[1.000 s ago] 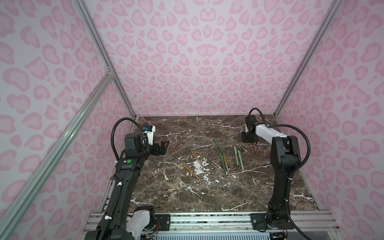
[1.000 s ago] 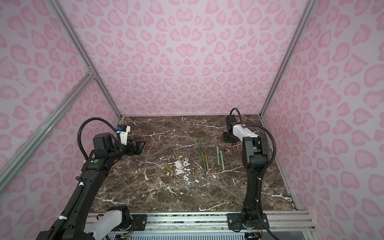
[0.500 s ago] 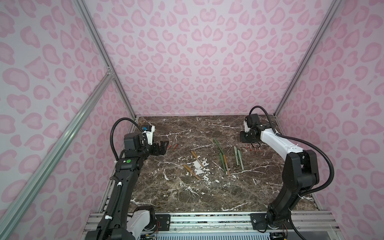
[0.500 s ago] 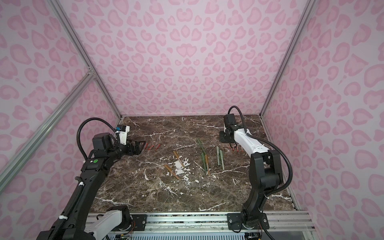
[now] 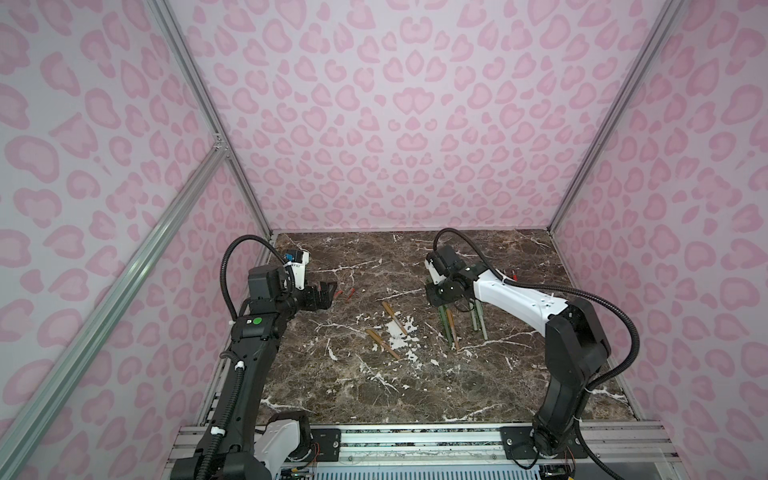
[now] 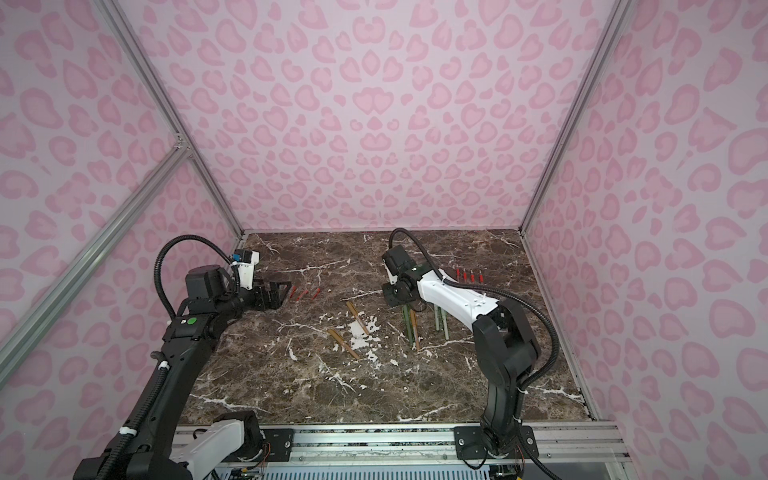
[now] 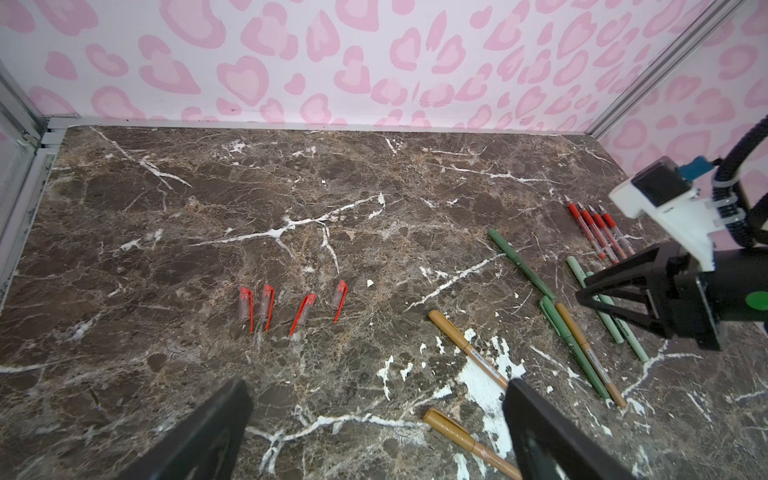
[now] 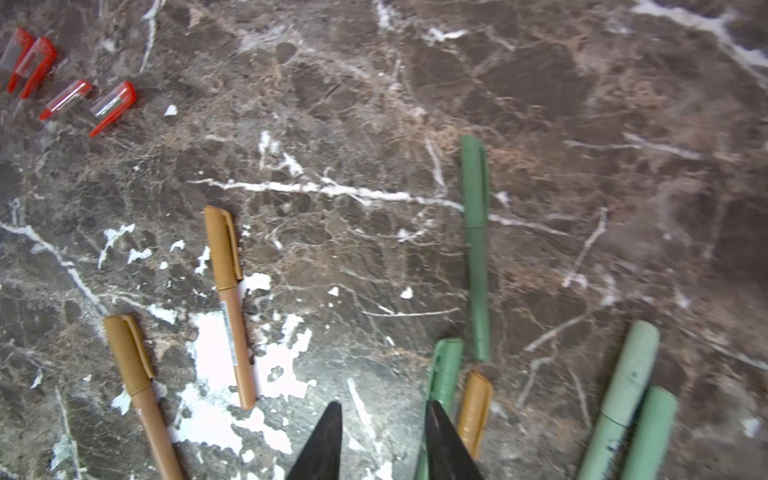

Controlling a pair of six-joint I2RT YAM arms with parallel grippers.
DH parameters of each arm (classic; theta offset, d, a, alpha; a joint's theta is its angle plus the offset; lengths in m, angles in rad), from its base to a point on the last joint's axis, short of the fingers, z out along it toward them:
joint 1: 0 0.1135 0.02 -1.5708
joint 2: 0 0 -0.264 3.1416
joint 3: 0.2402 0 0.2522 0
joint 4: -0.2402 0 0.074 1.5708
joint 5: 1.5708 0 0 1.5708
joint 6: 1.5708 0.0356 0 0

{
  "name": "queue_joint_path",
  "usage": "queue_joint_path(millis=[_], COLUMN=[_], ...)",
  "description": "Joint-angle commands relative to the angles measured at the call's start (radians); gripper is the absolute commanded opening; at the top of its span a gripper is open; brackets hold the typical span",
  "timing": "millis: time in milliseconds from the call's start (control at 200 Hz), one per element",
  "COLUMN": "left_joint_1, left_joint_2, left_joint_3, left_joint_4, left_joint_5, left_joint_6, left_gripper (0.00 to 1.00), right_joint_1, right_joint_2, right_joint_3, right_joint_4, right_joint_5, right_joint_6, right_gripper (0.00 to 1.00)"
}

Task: Open the pen caps
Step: 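Reach the right gripper to a tan pen and grasp it, then lift the tan pen toward the left gripper, cap end up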

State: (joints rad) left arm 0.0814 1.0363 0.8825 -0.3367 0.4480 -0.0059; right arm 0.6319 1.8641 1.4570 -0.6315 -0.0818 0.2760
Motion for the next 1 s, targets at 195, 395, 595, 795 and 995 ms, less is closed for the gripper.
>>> queue_joint_path(millis=[195,395,595,795,995], left_joint_1=[0.003,0.003,0.003,0.005,0.006], left_joint_2=[-0.005,-0.005,-0.003,0.004,0.005], left_joint_3=[-0.008,0.0,0.012,0.003,-0.002], left_joint_4=[0.047,0.04,0.026,0.037,0.045], left_joint_5=[0.009,0.013,0.023,0.022,0.019], left_joint_6=[0.007,0.006,0.001,-0.003,0.001], left_gripper=[0.98,0.98,0.98,0.98,0.98], right_joint_1=[0.138,0.173,0.183,0.184,0.184], right_joint_2=[0.2,0.301,0.343,0.383,0.398], right_joint_3=[0.168,0.249,0.263,0.269,0.257], right_joint_4=[-0.02,-0.075,-0.101,-0.107,-0.086], right_joint_5=[-0.021,-0.006,0.008,0.01,0.003], right_joint_6=[0.022,0.032,0.032,0.019,0.011], right_gripper=[0.34,0.32,0.3,0.26,0.14])
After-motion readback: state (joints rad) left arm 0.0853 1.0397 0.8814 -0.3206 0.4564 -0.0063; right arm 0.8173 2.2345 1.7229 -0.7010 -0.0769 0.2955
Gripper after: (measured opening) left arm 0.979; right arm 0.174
